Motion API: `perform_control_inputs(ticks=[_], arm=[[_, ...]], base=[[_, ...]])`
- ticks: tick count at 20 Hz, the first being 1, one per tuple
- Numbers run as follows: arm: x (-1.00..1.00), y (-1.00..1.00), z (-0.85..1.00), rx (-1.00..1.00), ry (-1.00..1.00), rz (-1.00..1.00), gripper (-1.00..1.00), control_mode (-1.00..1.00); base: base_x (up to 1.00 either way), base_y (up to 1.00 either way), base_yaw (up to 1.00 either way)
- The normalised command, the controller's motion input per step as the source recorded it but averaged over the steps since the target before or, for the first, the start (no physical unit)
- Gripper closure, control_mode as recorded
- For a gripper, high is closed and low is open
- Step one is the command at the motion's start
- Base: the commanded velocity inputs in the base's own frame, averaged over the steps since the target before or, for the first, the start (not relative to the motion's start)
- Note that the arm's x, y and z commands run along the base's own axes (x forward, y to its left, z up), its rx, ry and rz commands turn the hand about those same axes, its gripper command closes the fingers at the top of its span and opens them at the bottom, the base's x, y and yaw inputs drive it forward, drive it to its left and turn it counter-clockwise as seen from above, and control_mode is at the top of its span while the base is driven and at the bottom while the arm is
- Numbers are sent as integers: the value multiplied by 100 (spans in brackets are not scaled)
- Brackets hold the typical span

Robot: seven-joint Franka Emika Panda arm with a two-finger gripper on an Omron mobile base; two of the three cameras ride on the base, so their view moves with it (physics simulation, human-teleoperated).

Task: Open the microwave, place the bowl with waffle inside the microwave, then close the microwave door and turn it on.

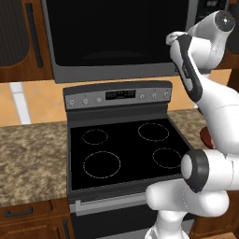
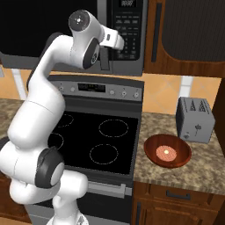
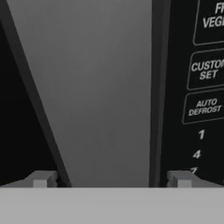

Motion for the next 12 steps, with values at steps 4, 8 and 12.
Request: perform_control_inputs(ticks=[4, 8, 12], arm=[[39, -8, 0, 0, 0, 3, -100, -100], [6, 0, 0, 0, -1, 0, 100, -100], [0, 2, -2, 0, -19, 0, 100, -100]], base=[[0, 0, 0], [0, 0, 0], [0, 0, 0]])
